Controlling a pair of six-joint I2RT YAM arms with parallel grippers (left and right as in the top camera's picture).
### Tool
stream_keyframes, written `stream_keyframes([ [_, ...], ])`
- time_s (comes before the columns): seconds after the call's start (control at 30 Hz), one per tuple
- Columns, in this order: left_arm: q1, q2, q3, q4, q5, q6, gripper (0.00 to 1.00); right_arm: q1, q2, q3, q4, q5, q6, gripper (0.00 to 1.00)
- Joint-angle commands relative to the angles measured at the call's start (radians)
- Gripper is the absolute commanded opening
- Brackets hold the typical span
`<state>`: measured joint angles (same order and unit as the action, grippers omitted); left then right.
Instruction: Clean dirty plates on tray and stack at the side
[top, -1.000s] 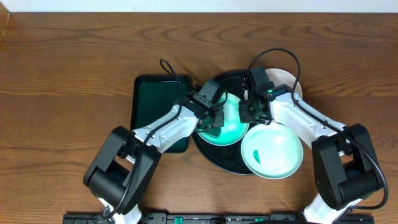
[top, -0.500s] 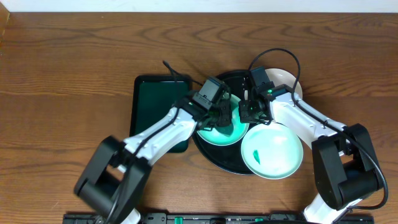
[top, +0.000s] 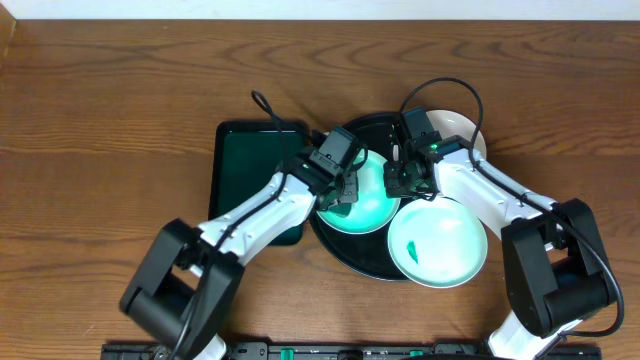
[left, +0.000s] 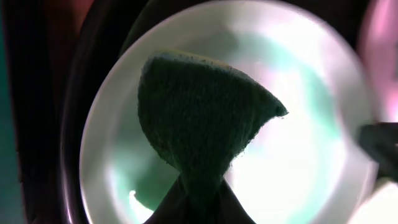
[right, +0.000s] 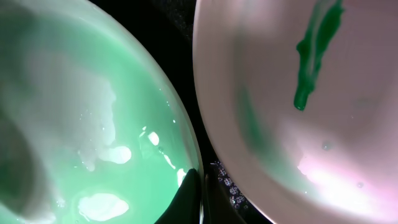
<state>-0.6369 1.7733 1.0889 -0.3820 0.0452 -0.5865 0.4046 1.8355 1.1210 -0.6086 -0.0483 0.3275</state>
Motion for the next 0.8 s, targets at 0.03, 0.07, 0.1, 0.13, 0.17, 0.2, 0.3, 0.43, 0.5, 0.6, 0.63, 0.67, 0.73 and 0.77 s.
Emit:
stream_keyframes([
  [0.03, 0.000, 0.061, -0.002, -0.002, 0.010, 0.005, 0.08, 0.016, -0.010, -0.005, 0.003, -0.032, -0.014, 0.01],
  [0.07, 0.000, 0.067, -0.002, 0.001, 0.037, 0.005, 0.08, 0.016, -0.010, -0.005, 0.003, -0.032, -0.014, 0.01],
  [0.1, 0.000, 0.069, -0.001, 0.002, 0.064, 0.005, 0.08, 0.016, -0.010, -0.005, 0.003, -0.032, -0.014, 0.01],
  [0.13, 0.001, 0.069, -0.001, 0.005, 0.092, 0.006, 0.08, 0.016, -0.010, -0.005, 0.004, -0.032, -0.014, 0.01],
  [0.17, 0.000, 0.068, -0.001, 0.006, 0.108, 0.006, 0.08, 0.016, -0.010, -0.005, 0.004, -0.032, -0.014, 0.01],
  [0.2, 0.001, 0.065, 0.001, 0.006, 0.123, 0.006, 0.08, 0.016, -0.010, -0.005, 0.004, -0.032, -0.014, 0.01],
  [0.3, 0.001, 0.045, 0.002, 0.005, 0.140, 0.006, 0.07, 0.016, -0.010, -0.005, 0.003, -0.032, -0.014, 0.01],
  [0.43, 0.001, -0.025, 0.002, 0.004, 0.154, 0.006, 0.07, 0.016, -0.010, -0.005, 0.003, -0.032, -0.014, 0.01],
  [0.5, 0.003, -0.076, 0.002, 0.005, 0.152, 0.016, 0.08, 0.016, -0.010, -0.005, 0.003, -0.032, -0.014, 0.01],
  [0.6, 0.015, -0.165, 0.002, -0.007, 0.126, 0.021, 0.07, 0.016, -0.010, -0.005, 0.003, -0.032, -0.014, 0.01],
  [0.63, 0.024, -0.191, 0.002, -0.016, 0.116, 0.021, 0.07, 0.016, -0.010, -0.005, 0.003, -0.032, -0.014, 0.01],
  [0.67, 0.038, -0.219, 0.002, -0.031, 0.103, 0.021, 0.08, 0.016, -0.010, -0.005, 0.003, -0.032, -0.014, 0.01],
  [0.73, 0.077, -0.272, 0.002, -0.078, 0.065, 0.022, 0.08, 0.016, -0.010, -0.005, 0.003, -0.032, -0.014, 0.01],
  [0.77, 0.098, -0.290, 0.002, -0.105, 0.047, 0.025, 0.07, 0.016, -0.010, -0.005, 0.003, -0.032, -0.014, 0.01],
])
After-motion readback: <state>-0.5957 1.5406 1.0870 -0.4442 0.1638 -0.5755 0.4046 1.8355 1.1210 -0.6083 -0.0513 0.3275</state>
